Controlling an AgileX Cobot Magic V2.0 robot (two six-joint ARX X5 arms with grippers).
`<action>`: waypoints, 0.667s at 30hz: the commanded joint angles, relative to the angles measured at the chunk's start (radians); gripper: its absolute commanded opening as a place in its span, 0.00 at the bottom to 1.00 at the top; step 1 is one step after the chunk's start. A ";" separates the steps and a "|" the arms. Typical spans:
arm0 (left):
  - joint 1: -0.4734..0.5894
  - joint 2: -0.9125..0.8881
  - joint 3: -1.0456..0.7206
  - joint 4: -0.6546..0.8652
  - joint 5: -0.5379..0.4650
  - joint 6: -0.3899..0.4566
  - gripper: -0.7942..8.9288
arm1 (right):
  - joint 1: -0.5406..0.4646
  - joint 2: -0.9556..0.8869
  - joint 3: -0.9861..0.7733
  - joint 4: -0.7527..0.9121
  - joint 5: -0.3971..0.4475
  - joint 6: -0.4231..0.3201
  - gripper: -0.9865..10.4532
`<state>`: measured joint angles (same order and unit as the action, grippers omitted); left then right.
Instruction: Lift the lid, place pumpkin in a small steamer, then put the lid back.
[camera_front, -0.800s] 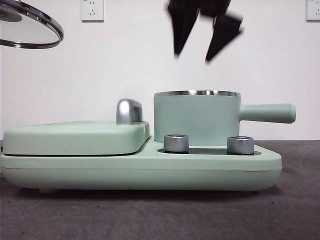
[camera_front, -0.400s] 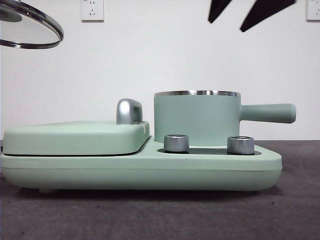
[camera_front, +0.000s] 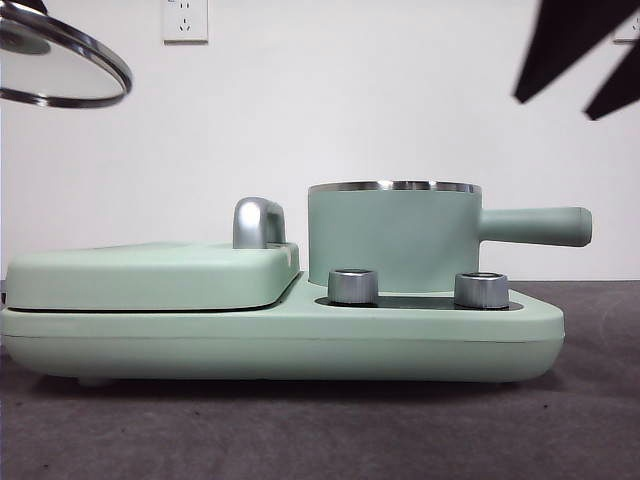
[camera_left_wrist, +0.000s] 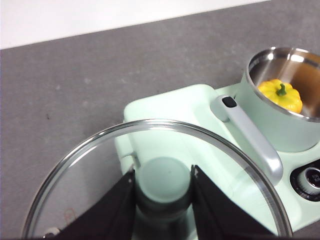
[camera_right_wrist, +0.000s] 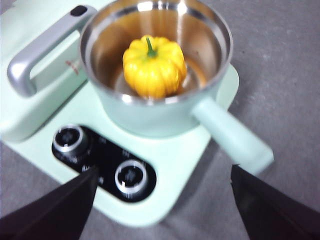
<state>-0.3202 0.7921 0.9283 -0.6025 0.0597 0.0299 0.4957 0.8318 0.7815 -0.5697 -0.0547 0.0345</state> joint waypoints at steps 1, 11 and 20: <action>-0.017 0.031 0.016 0.053 0.039 0.014 0.10 | 0.006 -0.095 -0.043 -0.004 0.003 0.018 0.44; -0.127 0.219 0.017 0.278 0.110 0.014 0.10 | 0.006 -0.381 -0.089 -0.185 0.040 0.040 0.44; -0.251 0.418 0.018 0.585 0.109 0.012 0.10 | 0.006 -0.455 -0.089 -0.278 0.087 0.040 0.44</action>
<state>-0.5613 1.2003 0.9283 -0.0704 0.1631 0.0349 0.4957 0.3744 0.6907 -0.8539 0.0284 0.0608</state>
